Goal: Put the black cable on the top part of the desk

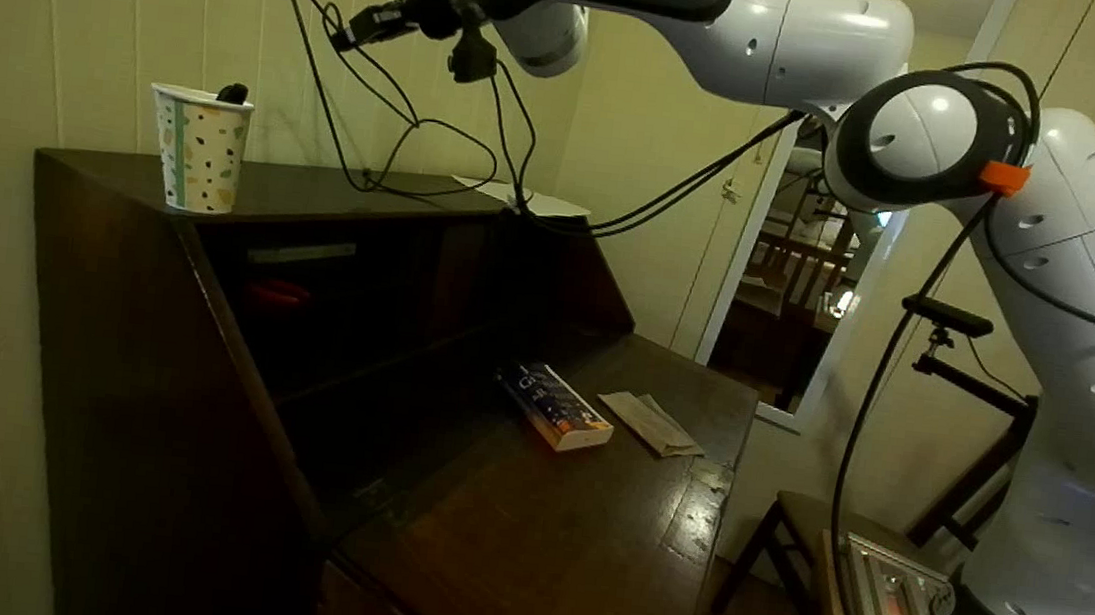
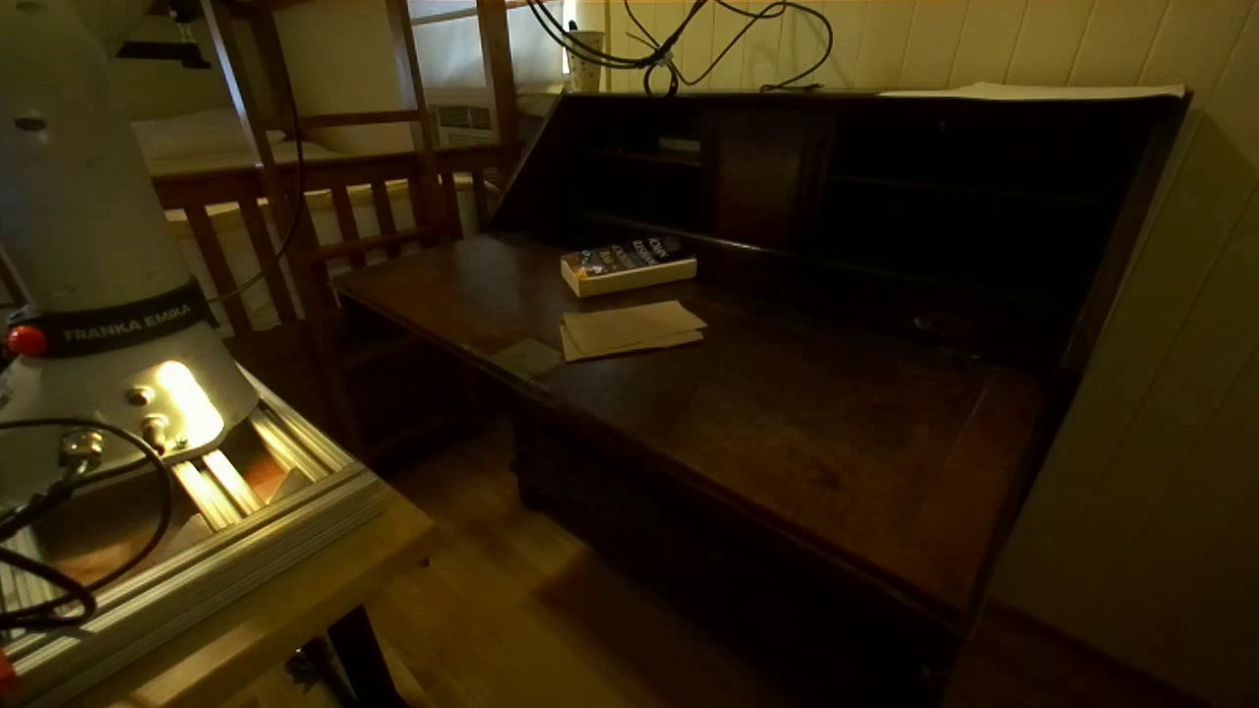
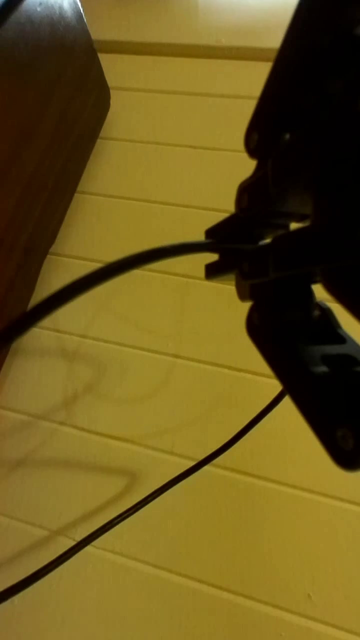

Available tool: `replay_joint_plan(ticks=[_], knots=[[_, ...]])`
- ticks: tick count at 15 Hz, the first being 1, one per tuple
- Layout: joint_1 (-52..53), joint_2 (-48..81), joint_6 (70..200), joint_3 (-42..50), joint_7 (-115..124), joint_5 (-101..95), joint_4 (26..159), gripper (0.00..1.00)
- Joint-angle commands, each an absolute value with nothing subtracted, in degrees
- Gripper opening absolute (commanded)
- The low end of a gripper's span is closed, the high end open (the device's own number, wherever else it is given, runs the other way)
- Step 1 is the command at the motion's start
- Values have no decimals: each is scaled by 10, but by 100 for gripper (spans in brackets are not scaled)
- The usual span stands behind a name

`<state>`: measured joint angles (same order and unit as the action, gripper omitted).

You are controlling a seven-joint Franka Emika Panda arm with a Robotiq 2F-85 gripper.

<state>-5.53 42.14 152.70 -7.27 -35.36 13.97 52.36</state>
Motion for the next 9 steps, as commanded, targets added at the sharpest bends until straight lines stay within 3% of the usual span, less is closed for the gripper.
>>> replay_joint_plan(ticks=[1, 2, 3, 9], knots=[[-55, 423, 1525, -72, -353, 140, 520, 11], [-55, 423, 1525, -72, -353, 140, 519, 11], [-55, 423, 1525, -72, -353, 140, 518, 3], [-70, 479, 1529, -124, -367, 178, 454, 3]])
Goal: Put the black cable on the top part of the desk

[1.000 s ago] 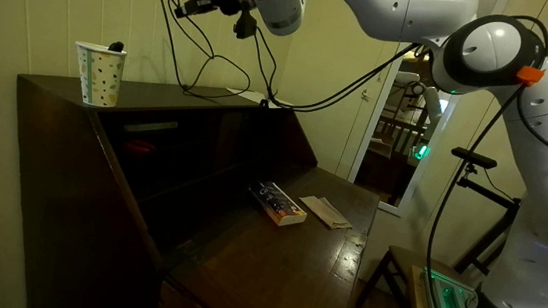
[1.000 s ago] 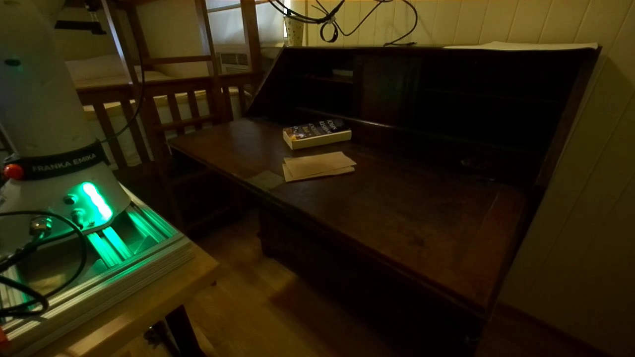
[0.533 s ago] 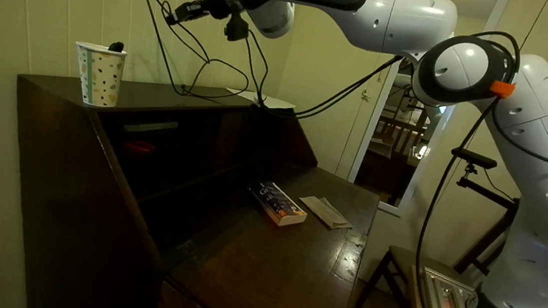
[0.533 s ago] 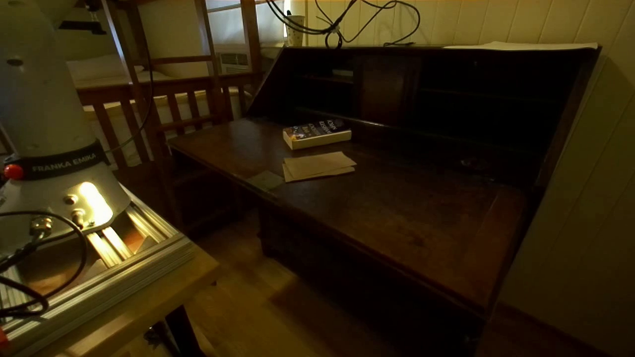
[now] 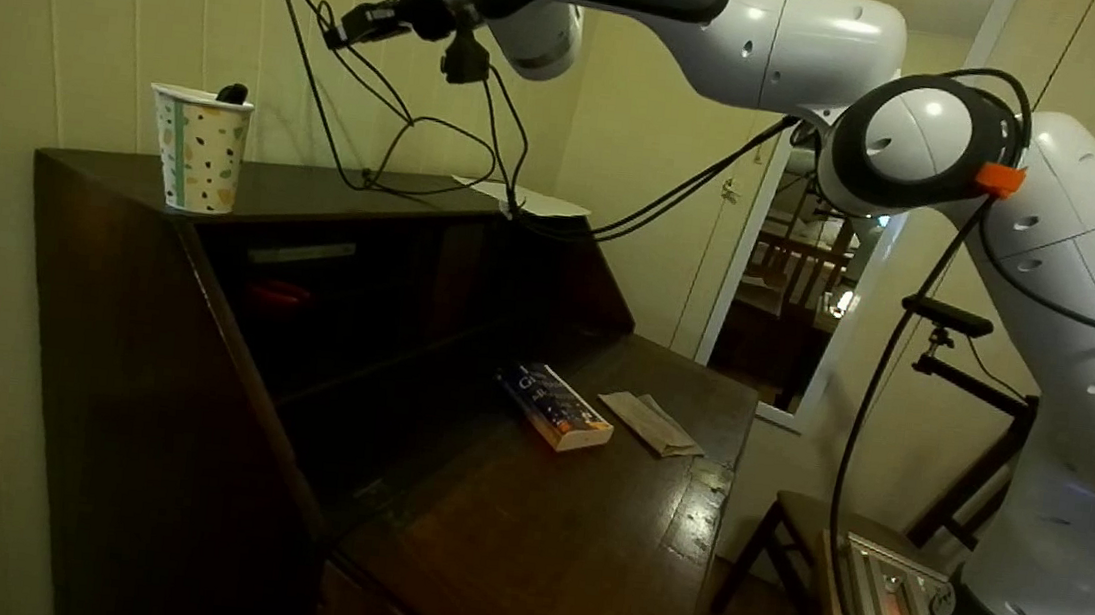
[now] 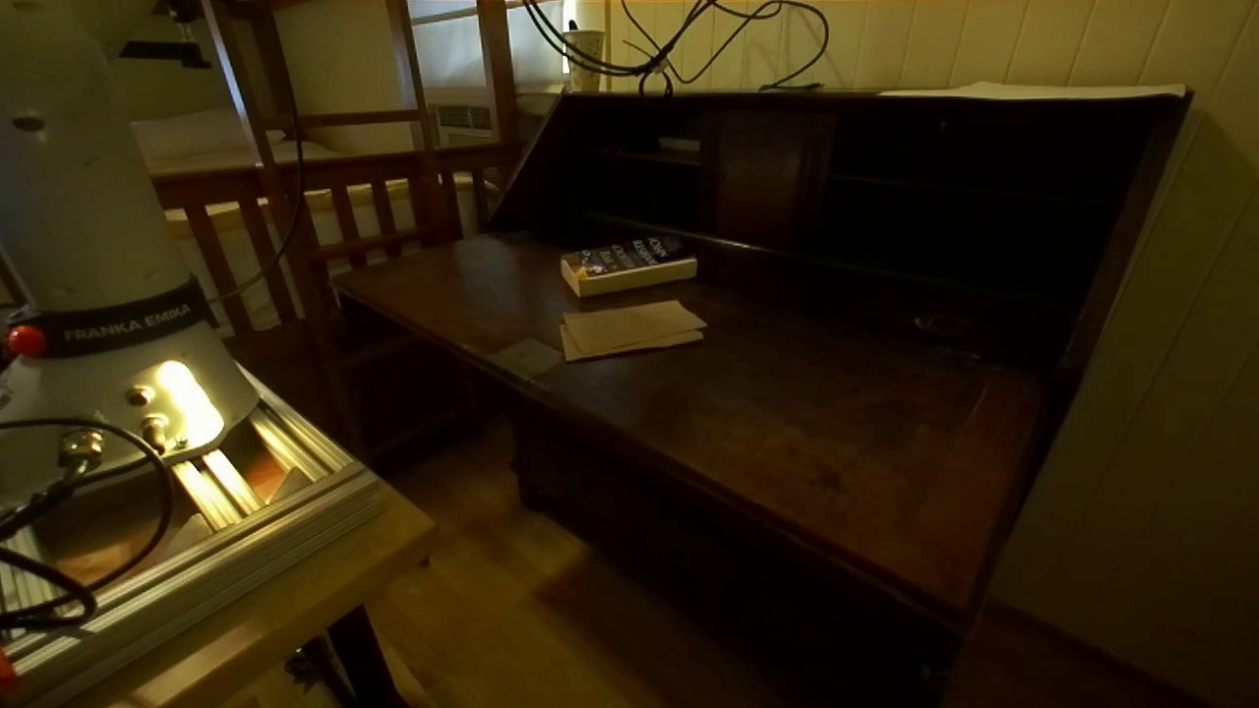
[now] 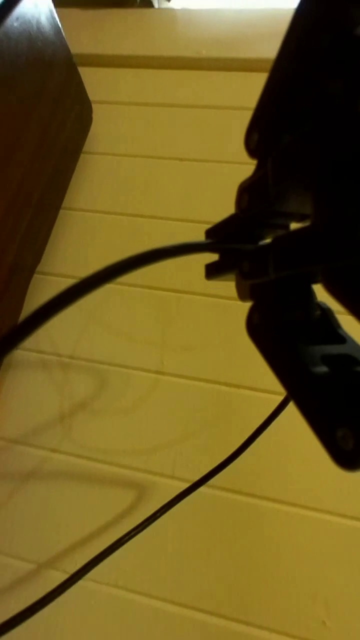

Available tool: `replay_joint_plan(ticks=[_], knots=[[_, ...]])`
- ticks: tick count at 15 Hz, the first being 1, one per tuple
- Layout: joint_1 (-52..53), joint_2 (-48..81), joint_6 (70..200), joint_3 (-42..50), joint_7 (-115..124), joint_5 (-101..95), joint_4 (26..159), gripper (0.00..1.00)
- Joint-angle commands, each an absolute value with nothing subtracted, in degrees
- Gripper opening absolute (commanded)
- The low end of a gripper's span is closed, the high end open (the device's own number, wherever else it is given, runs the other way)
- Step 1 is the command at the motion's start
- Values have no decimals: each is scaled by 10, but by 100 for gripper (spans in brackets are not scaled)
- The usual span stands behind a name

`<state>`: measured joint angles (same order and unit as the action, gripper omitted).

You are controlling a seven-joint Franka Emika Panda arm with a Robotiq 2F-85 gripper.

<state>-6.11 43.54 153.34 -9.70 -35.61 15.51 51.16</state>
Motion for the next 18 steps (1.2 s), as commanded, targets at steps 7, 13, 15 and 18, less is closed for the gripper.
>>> replay_joint_plan(ticks=[7, 13, 15, 18], knots=[[-87, 545, 1473, -162, -362, 201, 385, 3], [-88, 562, 1431, -151, -337, 187, 352, 50], [-87, 557, 1419, -140, -325, 180, 349, 64], [-86, 538, 1394, -125, -305, 174, 347, 85]])
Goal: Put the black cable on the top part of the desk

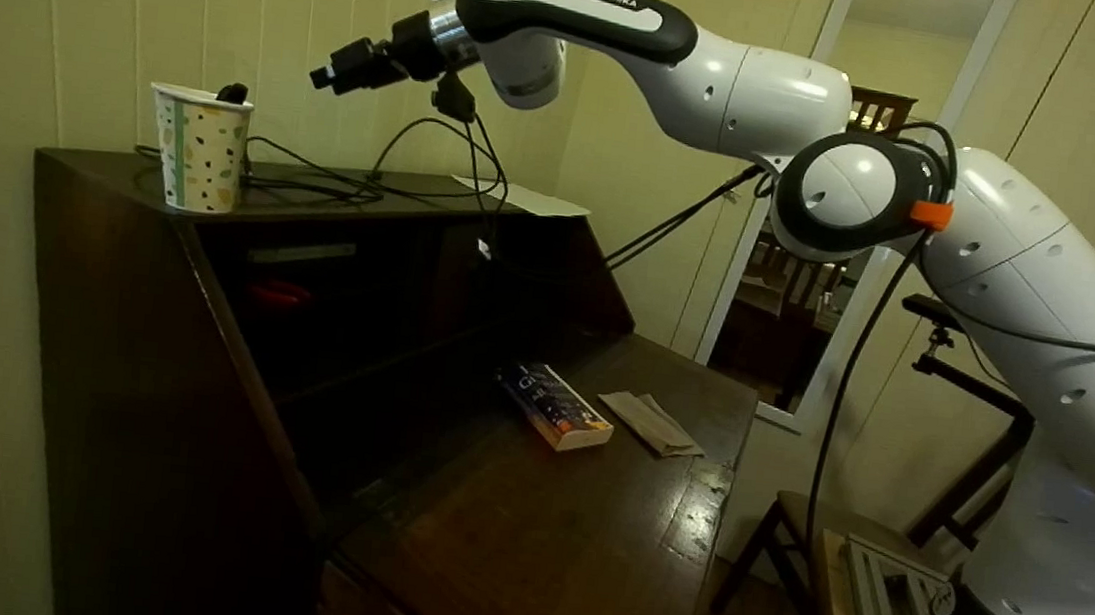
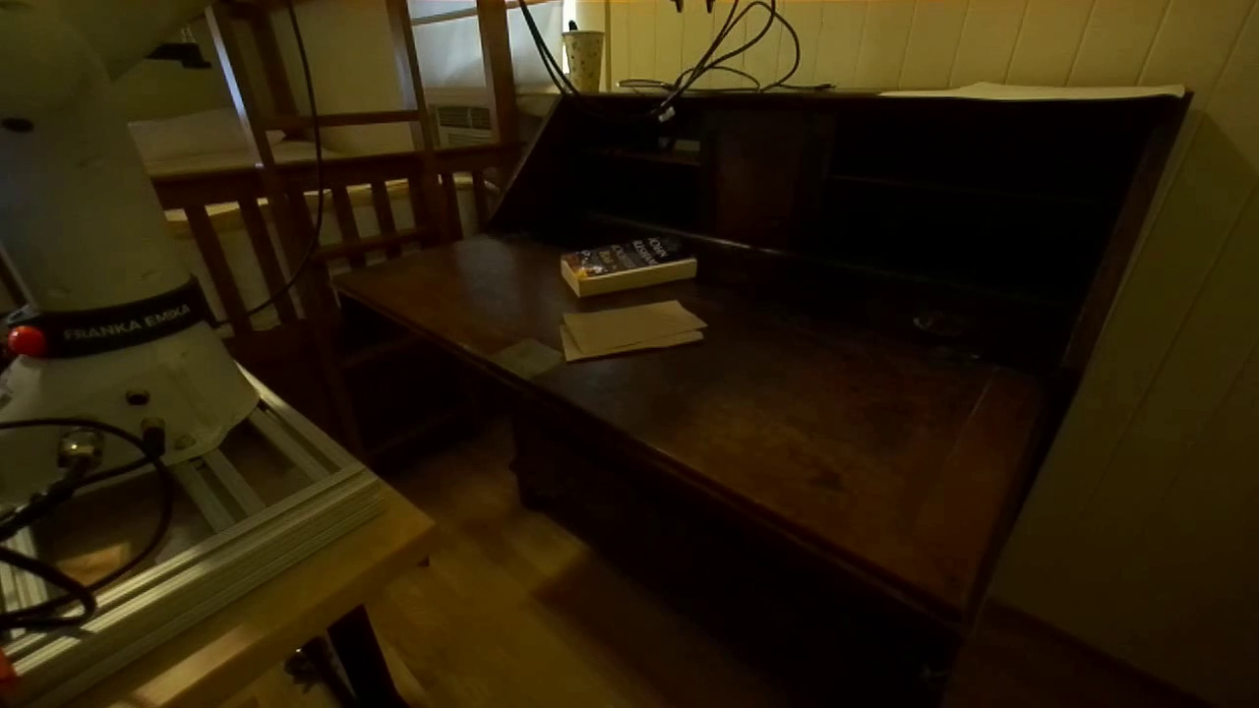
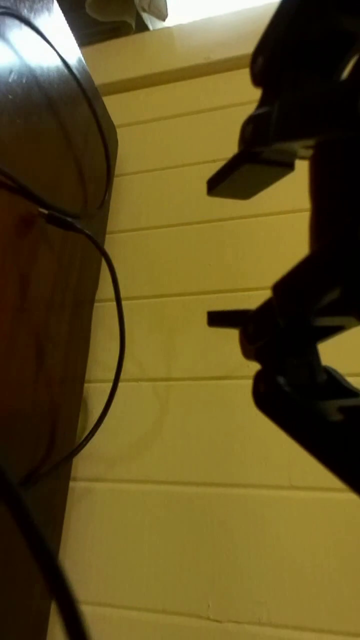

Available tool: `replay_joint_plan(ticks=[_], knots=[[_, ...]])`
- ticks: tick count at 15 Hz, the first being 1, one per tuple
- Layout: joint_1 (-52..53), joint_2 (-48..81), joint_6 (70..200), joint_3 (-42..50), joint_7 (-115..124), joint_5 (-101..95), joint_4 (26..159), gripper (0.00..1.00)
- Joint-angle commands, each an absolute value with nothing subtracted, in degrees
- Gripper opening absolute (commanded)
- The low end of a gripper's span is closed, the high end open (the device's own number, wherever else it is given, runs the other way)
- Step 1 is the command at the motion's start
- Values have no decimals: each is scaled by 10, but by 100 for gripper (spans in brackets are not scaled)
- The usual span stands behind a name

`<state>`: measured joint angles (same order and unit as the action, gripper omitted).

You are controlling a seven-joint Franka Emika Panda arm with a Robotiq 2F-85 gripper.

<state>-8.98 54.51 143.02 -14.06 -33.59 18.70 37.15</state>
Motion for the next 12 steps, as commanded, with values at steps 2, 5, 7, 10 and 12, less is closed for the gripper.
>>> replay_joint_plan(ticks=[2, 5, 7, 10, 12], knots=[[-85, 516, 1375, -121, -298, 172, 348, 98], [-75, 466, 1335, -82, -281, 133, 365, 100], [-67, 434, 1315, -50, -279, 97, 372, 100], [-56, 396, 1318, -14, -278, 59, 377, 100], [-62, 418, 1325, -27, -293, 78, 349, 100]])
